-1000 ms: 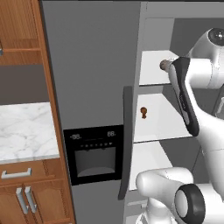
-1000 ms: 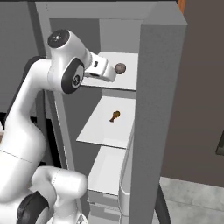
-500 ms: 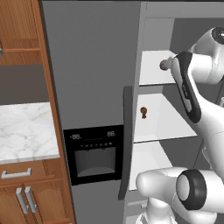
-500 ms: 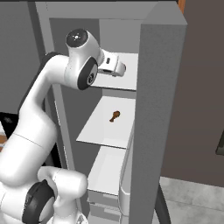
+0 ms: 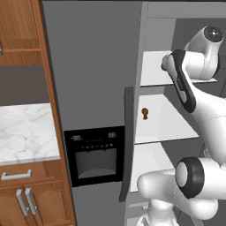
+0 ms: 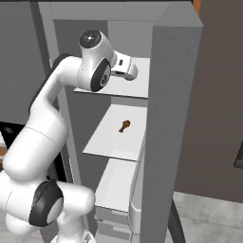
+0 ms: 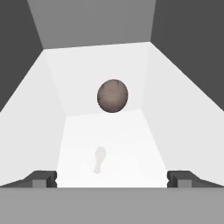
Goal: Pick the egg and butter from the fridge and place them by the bowl for mixing.
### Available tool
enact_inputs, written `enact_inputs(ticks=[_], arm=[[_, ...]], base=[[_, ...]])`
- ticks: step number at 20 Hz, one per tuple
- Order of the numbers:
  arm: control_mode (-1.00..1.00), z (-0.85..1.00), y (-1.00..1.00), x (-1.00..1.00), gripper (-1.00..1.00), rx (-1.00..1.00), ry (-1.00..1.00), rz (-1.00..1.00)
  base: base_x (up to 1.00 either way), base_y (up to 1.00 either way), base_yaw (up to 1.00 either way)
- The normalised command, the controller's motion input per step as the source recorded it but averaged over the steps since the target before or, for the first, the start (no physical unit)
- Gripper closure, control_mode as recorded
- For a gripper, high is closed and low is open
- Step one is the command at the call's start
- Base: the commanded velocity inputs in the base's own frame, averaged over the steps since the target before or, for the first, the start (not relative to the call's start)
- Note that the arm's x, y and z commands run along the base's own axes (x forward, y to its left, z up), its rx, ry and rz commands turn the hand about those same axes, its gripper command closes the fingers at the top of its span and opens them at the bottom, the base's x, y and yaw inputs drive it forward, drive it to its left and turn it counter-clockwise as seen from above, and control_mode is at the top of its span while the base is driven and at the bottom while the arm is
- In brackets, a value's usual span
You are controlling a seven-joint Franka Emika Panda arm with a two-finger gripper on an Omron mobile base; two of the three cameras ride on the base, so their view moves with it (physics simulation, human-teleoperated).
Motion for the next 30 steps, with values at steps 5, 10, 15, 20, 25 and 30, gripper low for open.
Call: enact_inputs(ticks=[5,10,15,20,25,30], arm=[[-1.00,-0.10,-0.07,0.27,-1.00,0.00,0.00,0.01],[-1.00,-0.09,-0.12,0.33,-1.00,0.00,0.00,0.03],[-1.00,-0.02,-0.08,0.32,-1.00,0.00,0.00,0.04],[-1.00,-0.03,-0.04,0.34,-1.00,0.00,0.01,0.02],[-1.00,-0.06,-0.05,0.34,-1.00,0.00,0.04,0.02],[-1.00,-0.06,-0.04,0.31,-1.00,0.00,0.02,0.01]], base=[[0.00,0.00,0.00],[0.00,0.00,0.00],[0.00,0.00,0.00],[0.00,0.00,0.00],[0.00,0.00,0.00],[0.00,0.00,0.00]])
